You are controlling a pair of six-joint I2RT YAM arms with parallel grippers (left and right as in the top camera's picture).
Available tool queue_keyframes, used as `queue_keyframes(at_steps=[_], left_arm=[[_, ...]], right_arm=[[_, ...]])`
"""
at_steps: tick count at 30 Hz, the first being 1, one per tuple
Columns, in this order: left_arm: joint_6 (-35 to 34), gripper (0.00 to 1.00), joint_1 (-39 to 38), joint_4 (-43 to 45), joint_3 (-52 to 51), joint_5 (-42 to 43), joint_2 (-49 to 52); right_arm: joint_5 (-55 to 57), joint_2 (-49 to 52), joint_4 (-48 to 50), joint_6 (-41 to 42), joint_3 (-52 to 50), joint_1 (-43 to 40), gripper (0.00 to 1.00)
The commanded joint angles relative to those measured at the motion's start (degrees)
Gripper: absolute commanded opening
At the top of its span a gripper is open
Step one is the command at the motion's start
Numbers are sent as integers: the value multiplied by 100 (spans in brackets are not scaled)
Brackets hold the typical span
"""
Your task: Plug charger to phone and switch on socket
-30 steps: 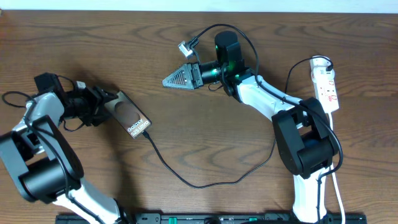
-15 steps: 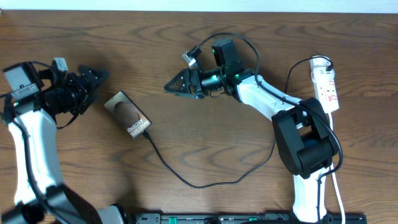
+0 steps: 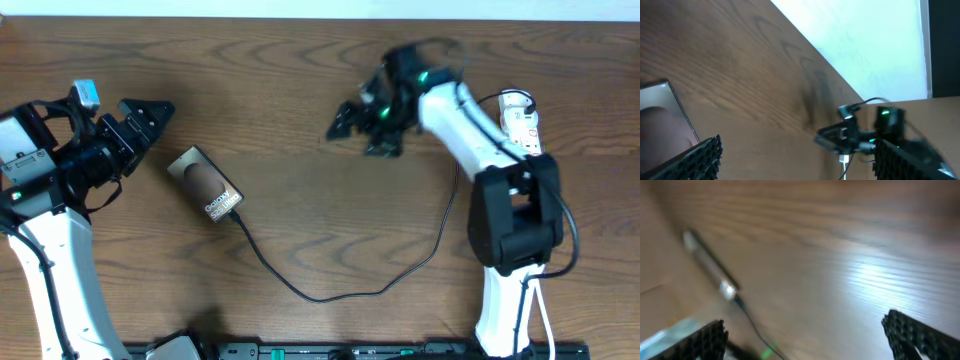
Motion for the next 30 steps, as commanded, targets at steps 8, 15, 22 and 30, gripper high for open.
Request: queue_keyframes(at_steps=[8, 15, 22, 30], left_arm=[[59, 94, 15, -4, 0, 85, -28], [79, 94, 15, -4, -2, 83, -28], [81, 94, 15, -4, -2, 44, -28], [81, 95, 15, -4, -2, 44, -26]], right_arm=[[2037, -42, -1534, -833, 3099, -1141, 99], [1572, -42, -1908, -1163, 3727, -2430, 99], [925, -37, -2072, -1519, 3718, -3786, 99], [848, -35, -2293, -2352, 3582, -4745, 99]])
